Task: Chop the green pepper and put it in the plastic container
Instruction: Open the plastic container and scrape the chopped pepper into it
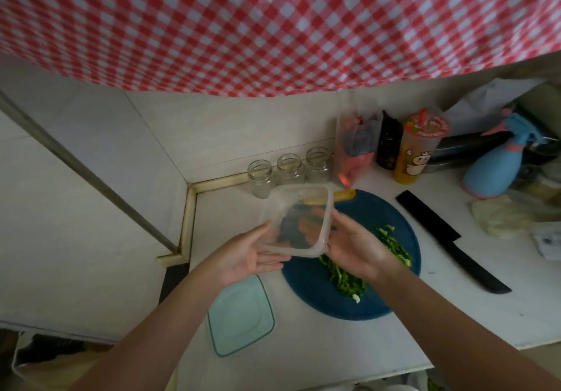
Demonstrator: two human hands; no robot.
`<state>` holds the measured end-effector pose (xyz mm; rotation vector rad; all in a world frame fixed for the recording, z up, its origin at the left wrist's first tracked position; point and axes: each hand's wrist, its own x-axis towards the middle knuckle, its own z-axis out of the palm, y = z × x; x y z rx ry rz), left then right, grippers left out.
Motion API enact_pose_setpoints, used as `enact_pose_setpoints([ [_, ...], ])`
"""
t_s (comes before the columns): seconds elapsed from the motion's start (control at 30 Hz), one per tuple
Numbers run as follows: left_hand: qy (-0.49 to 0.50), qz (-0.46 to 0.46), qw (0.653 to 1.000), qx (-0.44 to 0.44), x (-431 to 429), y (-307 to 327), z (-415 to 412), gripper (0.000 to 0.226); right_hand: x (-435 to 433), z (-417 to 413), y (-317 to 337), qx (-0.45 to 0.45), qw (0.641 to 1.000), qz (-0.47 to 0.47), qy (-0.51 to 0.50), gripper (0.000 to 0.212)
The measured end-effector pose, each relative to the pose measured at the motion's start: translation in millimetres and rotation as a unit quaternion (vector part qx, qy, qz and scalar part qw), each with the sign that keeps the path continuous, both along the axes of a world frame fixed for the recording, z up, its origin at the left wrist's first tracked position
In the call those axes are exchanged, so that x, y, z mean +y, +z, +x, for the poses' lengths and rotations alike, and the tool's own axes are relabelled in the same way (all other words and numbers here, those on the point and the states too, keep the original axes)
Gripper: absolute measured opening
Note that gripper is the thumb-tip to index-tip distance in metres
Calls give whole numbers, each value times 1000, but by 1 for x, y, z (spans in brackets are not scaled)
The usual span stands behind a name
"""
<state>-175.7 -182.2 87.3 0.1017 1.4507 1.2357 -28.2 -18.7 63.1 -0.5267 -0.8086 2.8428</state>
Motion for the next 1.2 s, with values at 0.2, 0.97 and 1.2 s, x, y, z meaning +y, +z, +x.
enact_pose_setpoints([
  [0.2, 66, -3, 997, 28, 15, -16, -5, 36, 25, 22, 4, -125, 968, 213, 51, 33],
  [0.97, 139, -132, 979, 73, 37, -69, -10, 32, 111, 77, -64, -596, 701, 378, -98, 32],
  [1.2, 178, -131, 973, 72, 38, -72, -13, 42, 116, 89, -55, -522, 819, 229, -69, 17],
])
